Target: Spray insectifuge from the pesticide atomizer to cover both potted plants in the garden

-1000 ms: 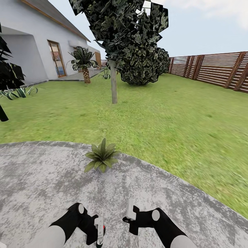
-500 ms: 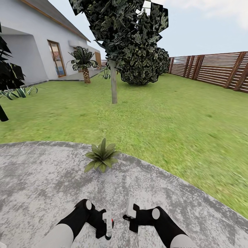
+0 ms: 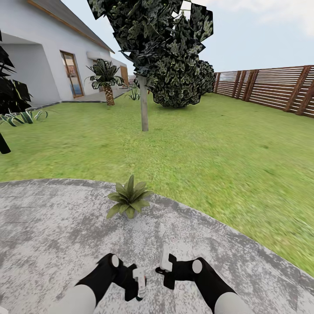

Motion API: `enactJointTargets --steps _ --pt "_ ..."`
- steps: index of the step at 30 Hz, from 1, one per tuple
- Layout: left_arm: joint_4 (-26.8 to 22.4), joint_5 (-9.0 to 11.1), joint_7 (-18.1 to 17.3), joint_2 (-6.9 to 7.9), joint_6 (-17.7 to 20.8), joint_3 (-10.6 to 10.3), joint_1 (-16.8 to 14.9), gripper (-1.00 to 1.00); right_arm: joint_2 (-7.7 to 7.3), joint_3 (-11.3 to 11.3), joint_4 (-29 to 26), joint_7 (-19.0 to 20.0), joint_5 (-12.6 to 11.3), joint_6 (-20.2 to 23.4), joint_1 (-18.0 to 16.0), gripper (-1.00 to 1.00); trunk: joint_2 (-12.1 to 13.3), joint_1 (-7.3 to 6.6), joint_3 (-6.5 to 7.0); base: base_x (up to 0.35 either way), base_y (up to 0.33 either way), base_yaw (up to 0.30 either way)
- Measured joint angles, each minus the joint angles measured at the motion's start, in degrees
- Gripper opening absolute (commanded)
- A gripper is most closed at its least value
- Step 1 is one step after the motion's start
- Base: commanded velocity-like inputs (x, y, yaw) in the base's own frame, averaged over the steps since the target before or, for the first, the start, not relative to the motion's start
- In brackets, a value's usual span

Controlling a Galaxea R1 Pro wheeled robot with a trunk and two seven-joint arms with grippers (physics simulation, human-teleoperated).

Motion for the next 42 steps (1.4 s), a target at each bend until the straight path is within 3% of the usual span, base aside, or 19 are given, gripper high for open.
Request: enactJointTargets --steps 13,16,20,38,42 --pt "0.1 0.0 0.1 -0.22 -0.1 -0.1 0.2 -1.0 0.0 0.1 0.9 0.3 -0.1 2.5 -0.8 -1.0 0.0 0.0 0.0 0.0 0.0 0.0" --pt "0.3 0.0 0.0 -0.21 -0.5 -0.2 0.3 -1.0 0.0 0.1 0.8 5.2 0.0 2.5 -0.8 -1.0 0.0 0.0 0.0 0.0 0.0 0.0" --pt "0.6 0.0 0.0 -0.29 -0.6 -0.2 0.3 -1.0 0.0 0.1 0.8 7.2 0.0 2.5 -0.8 -1.0 0.0 0.0 0.0 0.0 0.0 0.0" --pt "2.7 0.1 0.2 -1.63 -0.7 -0.7 0.3 -1.0 0.0 0.1 0.7 7.5 -0.1 2.5 -0.8 -1.0 0.0 0.0 0.0 0.0 0.0 0.0" --pt "2.6 0.4 1.6 -1.9 -0.6 -0.7 0.2 -1.0 0.0 0.1 0.7 7.5 -0.1 2.5 -0.8 -1.0 0.0 0.0 0.0 0.0 0.0 0.0"
